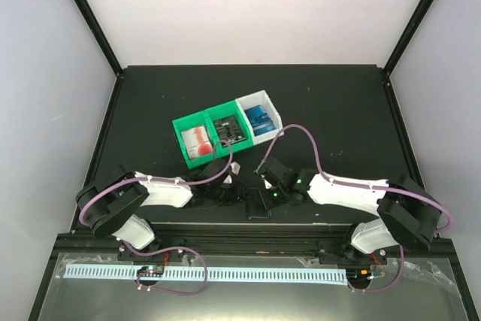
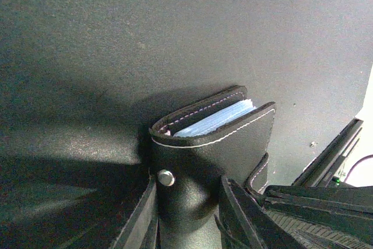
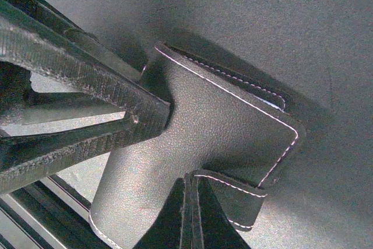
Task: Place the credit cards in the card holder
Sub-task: Close the card holder at the center of the board.
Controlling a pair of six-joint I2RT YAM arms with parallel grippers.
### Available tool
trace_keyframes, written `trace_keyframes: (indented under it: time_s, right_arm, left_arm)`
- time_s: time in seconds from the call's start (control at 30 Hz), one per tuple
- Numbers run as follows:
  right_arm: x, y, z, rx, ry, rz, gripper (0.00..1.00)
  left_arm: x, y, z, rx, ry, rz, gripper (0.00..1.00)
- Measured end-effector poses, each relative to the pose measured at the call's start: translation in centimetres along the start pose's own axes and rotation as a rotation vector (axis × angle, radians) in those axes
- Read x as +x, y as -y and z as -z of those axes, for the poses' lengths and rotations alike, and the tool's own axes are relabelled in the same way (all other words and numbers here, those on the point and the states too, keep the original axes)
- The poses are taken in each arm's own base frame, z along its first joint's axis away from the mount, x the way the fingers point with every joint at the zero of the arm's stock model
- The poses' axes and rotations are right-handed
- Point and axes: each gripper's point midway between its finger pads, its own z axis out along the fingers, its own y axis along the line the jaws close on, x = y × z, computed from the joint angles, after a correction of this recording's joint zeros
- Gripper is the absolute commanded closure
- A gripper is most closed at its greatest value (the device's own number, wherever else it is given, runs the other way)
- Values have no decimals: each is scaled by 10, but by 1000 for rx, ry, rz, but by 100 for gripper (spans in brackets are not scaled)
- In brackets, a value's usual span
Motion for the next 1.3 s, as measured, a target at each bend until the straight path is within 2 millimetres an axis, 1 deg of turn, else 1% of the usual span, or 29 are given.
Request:
trace_keyframes:
  time_s: [0.27, 0.77, 1.13, 1.23, 1.3]
  right_arm:
    - [2, -2, 0, 49, -15, 41, 99]
    - [5, -11, -8, 146, -58, 130, 99]
    - [5, -12, -15, 164, -73, 113, 99]
    - [2, -16, -22, 144, -62, 103, 99]
    - [4, -17, -25, 137, -64, 94, 99]
  left_arm:
    - [0, 0, 0, 1, 1, 0, 69]
    - [-1, 1, -2, 5, 2, -1, 70]
    - [-1, 0, -2, 3, 2, 1, 71]
    - [-1, 0, -2, 3, 2, 1, 71]
    - [-1, 0, -2, 3, 2, 1, 71]
